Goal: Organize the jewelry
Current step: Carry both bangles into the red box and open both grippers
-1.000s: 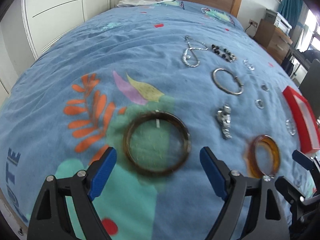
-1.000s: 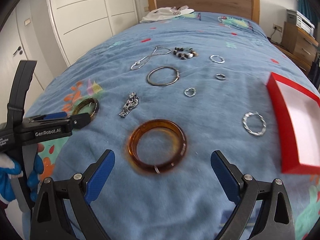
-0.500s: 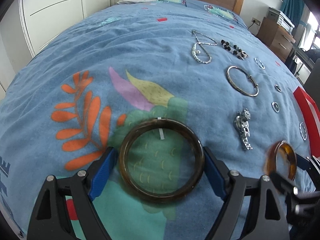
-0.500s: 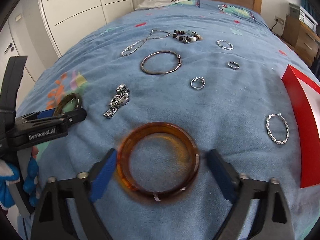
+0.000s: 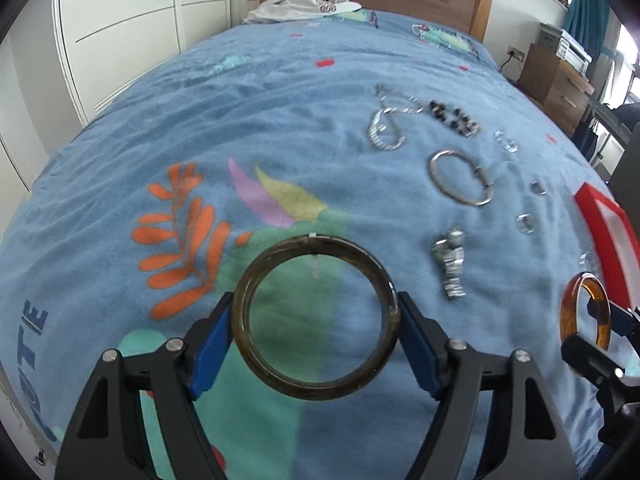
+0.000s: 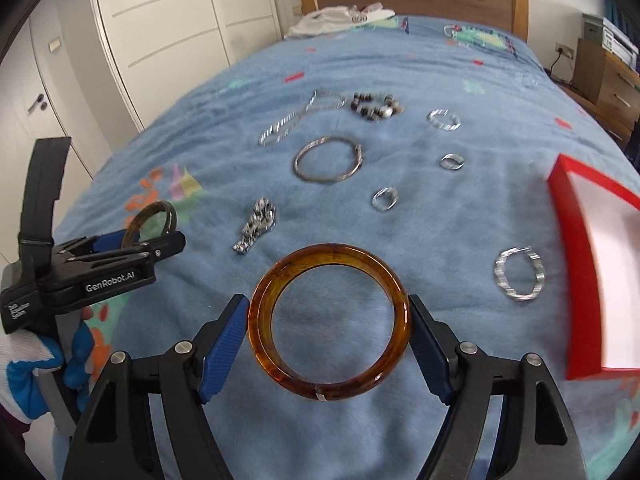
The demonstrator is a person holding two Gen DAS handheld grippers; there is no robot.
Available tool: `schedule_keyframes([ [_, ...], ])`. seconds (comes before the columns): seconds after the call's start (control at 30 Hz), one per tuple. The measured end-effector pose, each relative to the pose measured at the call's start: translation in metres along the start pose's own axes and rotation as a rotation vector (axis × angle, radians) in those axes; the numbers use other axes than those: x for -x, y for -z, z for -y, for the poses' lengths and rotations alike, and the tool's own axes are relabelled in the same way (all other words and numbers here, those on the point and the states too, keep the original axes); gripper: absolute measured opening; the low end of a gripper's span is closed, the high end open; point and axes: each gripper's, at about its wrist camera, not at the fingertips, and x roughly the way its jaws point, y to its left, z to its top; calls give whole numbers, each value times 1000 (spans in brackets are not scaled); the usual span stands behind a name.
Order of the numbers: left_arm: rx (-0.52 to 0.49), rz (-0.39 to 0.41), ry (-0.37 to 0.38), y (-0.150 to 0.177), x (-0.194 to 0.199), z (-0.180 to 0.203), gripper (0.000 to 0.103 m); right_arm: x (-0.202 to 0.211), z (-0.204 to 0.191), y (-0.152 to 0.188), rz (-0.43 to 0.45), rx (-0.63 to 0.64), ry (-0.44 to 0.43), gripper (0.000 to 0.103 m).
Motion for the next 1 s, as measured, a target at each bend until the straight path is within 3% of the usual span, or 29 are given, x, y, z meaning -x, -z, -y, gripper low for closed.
schedule_keyframes([
  [0.27, -96, 40, 110, -13, 41, 79, 75, 62, 56, 1, 79, -45, 56, 77],
  [0.53, -225, 48, 268, -37, 54, 199, 75, 107, 165, -7, 100, -84, 168, 77],
  [0.77, -362, 35, 359, -59, 35, 302, 75, 98, 243, -17, 58, -73, 152, 77],
  [1.0, -527, -15, 393, -63, -3, 368, 75, 64, 287, -27, -9, 12, 113, 77],
])
